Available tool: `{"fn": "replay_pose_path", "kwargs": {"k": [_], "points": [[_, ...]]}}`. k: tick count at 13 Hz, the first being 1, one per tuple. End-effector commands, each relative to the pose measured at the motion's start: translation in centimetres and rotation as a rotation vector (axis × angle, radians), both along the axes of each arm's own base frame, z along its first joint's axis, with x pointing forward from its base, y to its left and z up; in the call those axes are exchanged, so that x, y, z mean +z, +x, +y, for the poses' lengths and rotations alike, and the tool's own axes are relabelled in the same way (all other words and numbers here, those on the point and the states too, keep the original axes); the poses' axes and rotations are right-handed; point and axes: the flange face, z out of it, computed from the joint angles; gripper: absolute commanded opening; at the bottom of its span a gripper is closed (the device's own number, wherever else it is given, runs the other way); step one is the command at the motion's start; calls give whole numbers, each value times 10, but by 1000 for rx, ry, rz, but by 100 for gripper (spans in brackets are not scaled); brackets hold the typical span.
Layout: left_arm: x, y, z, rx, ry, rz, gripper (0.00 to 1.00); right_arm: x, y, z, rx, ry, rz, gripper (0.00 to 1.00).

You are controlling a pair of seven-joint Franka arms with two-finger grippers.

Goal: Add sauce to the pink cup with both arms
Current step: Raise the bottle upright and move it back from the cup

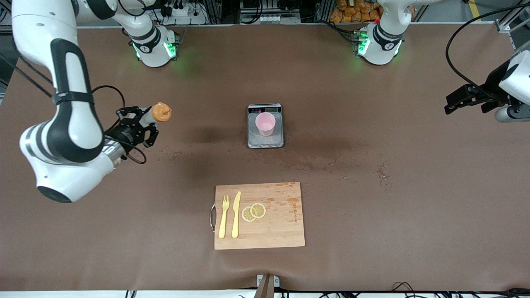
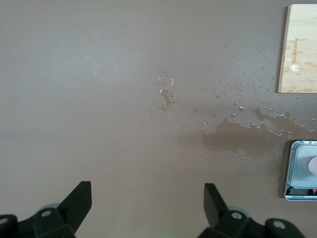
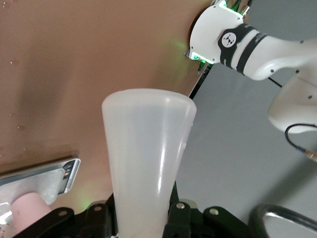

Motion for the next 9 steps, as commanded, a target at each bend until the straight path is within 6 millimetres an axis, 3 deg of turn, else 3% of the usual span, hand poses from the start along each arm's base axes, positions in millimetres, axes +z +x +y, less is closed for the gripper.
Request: {"fn": "replay_pose_path", "kwargs": {"k": [1, 4, 9], "points": [[3, -5, -3, 2, -11, 2, 100, -1, -10, -59, -17, 183, 7, 0], [3, -5, -3, 4, -12, 4, 100, -19, -15, -129, -43, 348, -33, 0], [4, -5, -4, 7, -13, -3, 100, -65, -26, -212, -82, 555, -108, 0]]}}
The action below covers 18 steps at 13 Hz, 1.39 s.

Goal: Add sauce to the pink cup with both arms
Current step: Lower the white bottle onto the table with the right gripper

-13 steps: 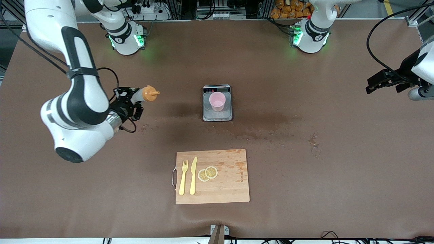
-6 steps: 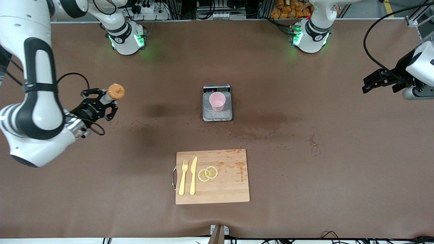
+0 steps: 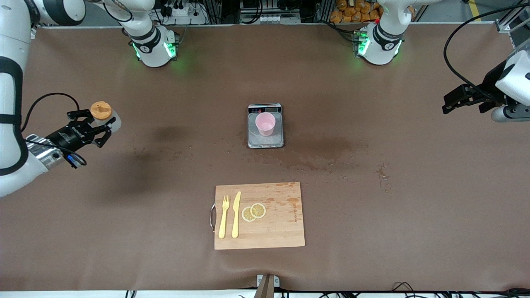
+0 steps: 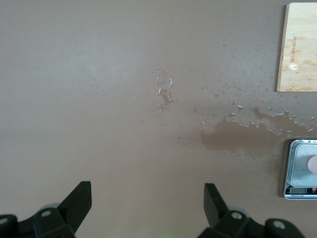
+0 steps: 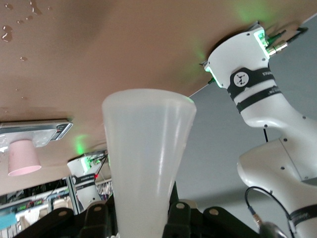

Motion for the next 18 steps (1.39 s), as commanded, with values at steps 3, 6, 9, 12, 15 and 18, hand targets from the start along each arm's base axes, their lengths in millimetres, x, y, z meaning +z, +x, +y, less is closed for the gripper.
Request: {"fn": "replay_pose_path", "kwargs": {"k": [3, 6, 9, 12, 15, 18], "points": [[3, -4, -3, 8, -13, -4, 100, -46, -14, -59, -53, 181, -48, 0], [1, -1, -2, 18, -14, -4, 100, -84, -23, -83, -78, 241, -64, 0], [-1, -2, 0, 25, -13, -1, 100, -115, -29, -105, -116, 274, -107, 0], [1, -3, 1, 26, -13, -1, 100, -153, -35, -111, -123, 361, -157, 0], [4, -5, 2, 29, -12, -2, 100, -177, -36, -109, -124, 391, -189, 0], [4, -5, 2, 27, -13, -2, 100, -194, -38, -105, -132, 412, -196, 0]]}}
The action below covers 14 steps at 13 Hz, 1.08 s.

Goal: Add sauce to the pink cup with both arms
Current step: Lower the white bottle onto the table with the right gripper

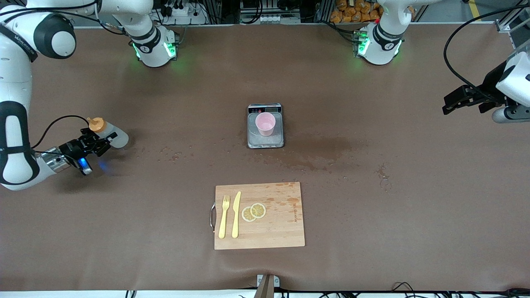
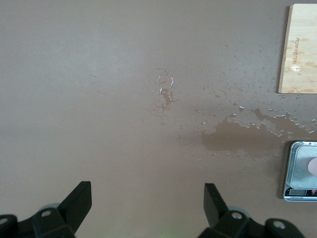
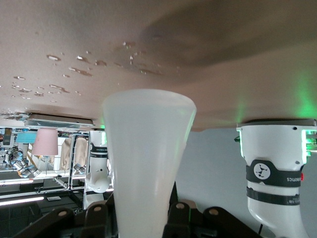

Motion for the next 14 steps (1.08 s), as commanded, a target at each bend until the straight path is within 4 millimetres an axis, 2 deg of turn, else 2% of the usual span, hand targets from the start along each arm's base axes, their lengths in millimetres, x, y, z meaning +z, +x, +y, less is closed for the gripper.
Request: {"fn": "replay_pose_path", "kwargs": {"k": [1, 2, 4, 7, 11, 12, 13, 14], "points": [[5, -5, -1, 10, -13, -5, 100, -7, -1, 2, -18, 41, -5, 0], [3, -4, -2, 7, -12, -2, 100, -11, -2, 1, -20, 40, -1, 1], [4, -4, -3, 5, -11, -2, 100, -12, -2, 1, -22, 37, -3, 10], [5, -6, 0, 8, -11, -1, 100, -12, -1, 3, -20, 37, -5, 16], [5, -6, 1, 10, -9, 4, 100, -11, 0, 1, -18, 31, -7, 66], [5, -7, 1, 8, -9, 4, 100, -11, -1, -1, -20, 32, -8, 90], [5, -7, 1, 8, -7, 4, 100, -11, -2, -3, -21, 31, -8, 97], [4, -7, 2, 10, -7, 5, 100, -11, -2, -3, -19, 33, -11, 100]]}}
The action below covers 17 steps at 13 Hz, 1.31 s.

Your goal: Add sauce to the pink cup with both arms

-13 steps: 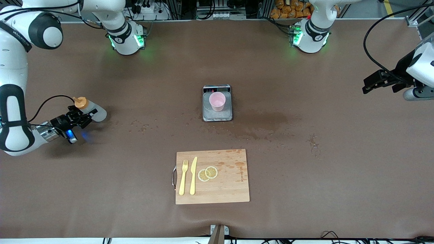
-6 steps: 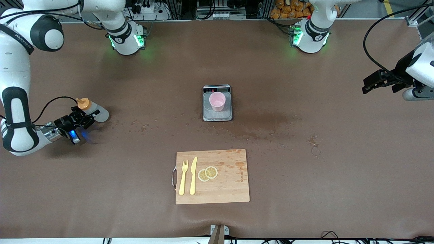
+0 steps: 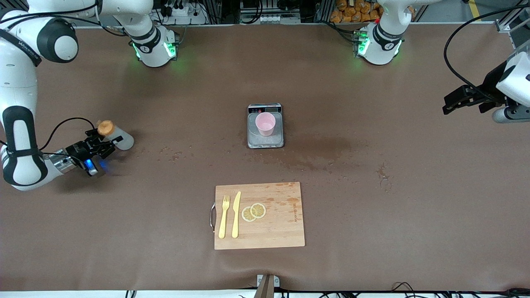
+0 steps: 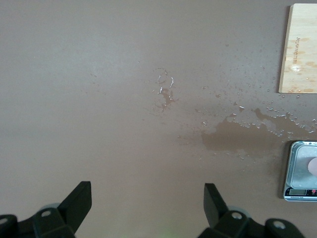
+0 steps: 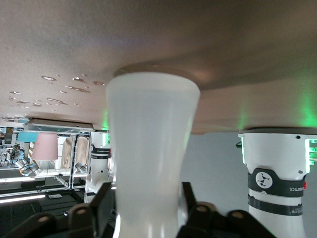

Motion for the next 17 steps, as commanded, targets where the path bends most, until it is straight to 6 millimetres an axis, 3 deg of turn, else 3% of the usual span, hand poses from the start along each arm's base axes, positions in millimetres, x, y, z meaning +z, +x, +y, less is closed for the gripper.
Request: {"fn": "replay_pose_path", "kwargs": {"k": [1, 6, 8, 11, 15, 17], "points": [[3, -6, 1, 8, -7, 7, 100, 7, 2, -5, -14, 25, -18, 100], [5, -6, 0, 6, -7, 2, 100, 47, 15, -17, -4, -32, -23, 100], [5, -6, 0, 6, -9, 2, 100, 80, 30, -26, 45, -144, -27, 100], [8, -8, 0, 9, -7, -4, 100, 108, 41, -38, 32, -232, -42, 100], [15, -11, -1, 6, -7, -16, 100, 160, 56, -32, 100, -354, -112, 100], [16, -12, -2, 4, -7, -18, 100, 188, 65, -15, 159, -426, -147, 100]]}}
